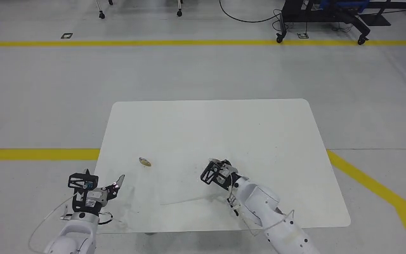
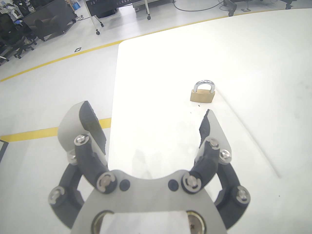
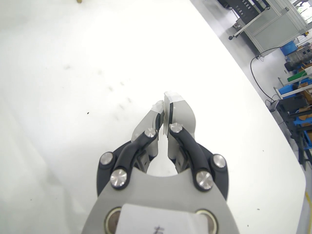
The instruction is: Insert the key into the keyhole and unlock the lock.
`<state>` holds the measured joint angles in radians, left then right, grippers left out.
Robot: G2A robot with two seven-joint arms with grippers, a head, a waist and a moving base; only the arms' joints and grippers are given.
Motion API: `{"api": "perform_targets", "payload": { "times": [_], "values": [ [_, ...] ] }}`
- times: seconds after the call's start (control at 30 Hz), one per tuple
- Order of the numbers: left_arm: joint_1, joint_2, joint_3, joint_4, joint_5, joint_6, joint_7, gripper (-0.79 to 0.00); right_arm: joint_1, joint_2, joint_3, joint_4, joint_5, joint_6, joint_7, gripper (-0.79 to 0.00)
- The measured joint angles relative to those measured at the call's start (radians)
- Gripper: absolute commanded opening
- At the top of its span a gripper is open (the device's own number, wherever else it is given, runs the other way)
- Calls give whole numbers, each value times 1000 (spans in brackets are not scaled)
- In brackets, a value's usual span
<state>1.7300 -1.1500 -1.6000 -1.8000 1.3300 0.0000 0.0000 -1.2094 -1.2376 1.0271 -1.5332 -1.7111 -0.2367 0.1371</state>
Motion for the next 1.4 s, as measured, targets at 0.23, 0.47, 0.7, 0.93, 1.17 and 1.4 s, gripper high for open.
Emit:
{"api": "perform_targets", "payload": {
  "times": [0.23, 0.47, 0.7, 0.93, 1.17, 1.4],
  "values": [
    [0, 0, 0, 0, 0, 0, 0, 0, -44, 1, 102, 56, 265, -24, -165, -785],
    [0, 0, 0, 0, 0, 0, 0, 0, -43, -4, 180, 176, 629, -205, -263, -785],
    [0, 0, 0, 0, 0, 0, 0, 0, -15, -8, 219, 301, 859, -345, -319, -785],
    [0, 0, 0, 0, 0, 0, 0, 0, -16, -5, 228, 324, 834, -403, -363, -785],
    [0, 0, 0, 0, 0, 0, 0, 0, -16, -5, 228, 324, 838, -401, -363, -785],
    [-27, -6, 30, 3, -101, -69, -33, 0, -14, -20, 199, 317, 915, -355, -365, -785]
  ]
}}
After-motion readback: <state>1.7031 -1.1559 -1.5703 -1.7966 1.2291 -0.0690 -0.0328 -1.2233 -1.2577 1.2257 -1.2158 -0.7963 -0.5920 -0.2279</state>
